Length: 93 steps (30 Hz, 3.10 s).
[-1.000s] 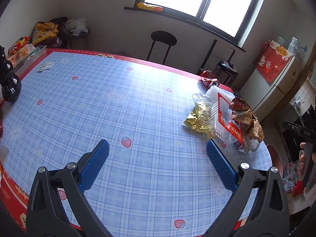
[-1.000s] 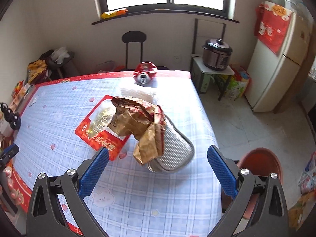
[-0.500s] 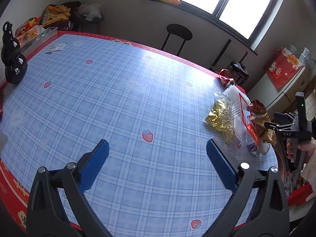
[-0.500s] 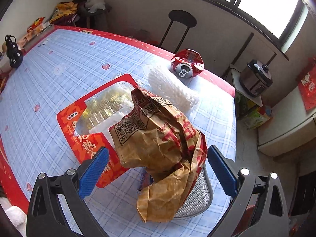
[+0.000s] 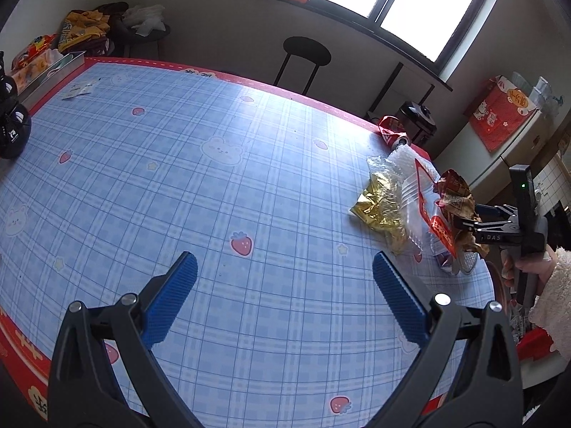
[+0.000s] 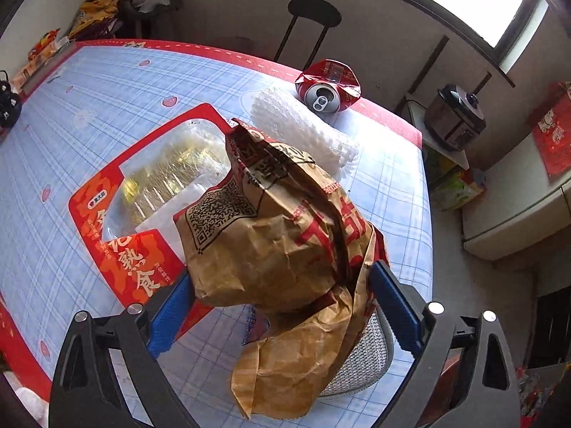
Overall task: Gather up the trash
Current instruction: 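Grasp the brown paper bag with the right gripper and lift it, then grasp the red-and-clear plastic tray with the left gripper while the right holds the paper bag, then carry the paper bag into the bin and open the right gripper while the left holds the tray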
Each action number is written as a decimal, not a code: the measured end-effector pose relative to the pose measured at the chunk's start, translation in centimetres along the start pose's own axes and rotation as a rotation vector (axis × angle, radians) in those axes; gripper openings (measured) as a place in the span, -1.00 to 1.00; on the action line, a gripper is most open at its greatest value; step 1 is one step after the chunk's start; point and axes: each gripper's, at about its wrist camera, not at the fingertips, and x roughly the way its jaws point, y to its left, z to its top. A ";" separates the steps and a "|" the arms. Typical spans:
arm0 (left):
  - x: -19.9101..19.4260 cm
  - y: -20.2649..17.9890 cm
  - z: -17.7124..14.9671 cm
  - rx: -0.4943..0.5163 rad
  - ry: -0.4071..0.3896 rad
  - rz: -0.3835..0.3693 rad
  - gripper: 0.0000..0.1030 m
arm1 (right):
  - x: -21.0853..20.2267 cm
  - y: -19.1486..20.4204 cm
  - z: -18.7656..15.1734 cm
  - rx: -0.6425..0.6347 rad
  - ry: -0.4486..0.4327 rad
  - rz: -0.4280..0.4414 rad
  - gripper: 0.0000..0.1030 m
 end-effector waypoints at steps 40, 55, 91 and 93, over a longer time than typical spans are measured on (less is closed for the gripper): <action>13.5 -14.8 -0.8 0.136 0.256 -0.296 0.20 | -15.3 -2.2 -17.7 0.535 -0.302 0.036 0.13; 16.9 -15.3 -2.2 0.054 0.317 -0.361 0.00 | -16.0 -2.4 -19.6 0.577 -0.282 0.018 0.13; -6.9 -16.0 3.3 0.152 -0.134 -0.186 -0.30 | -17.6 -19.1 -28.0 0.847 -0.438 -0.090 0.13; -7.0 -16.8 3.1 0.163 -0.135 -0.182 -0.30 | -17.0 -21.1 -29.1 0.872 -0.422 -0.113 0.13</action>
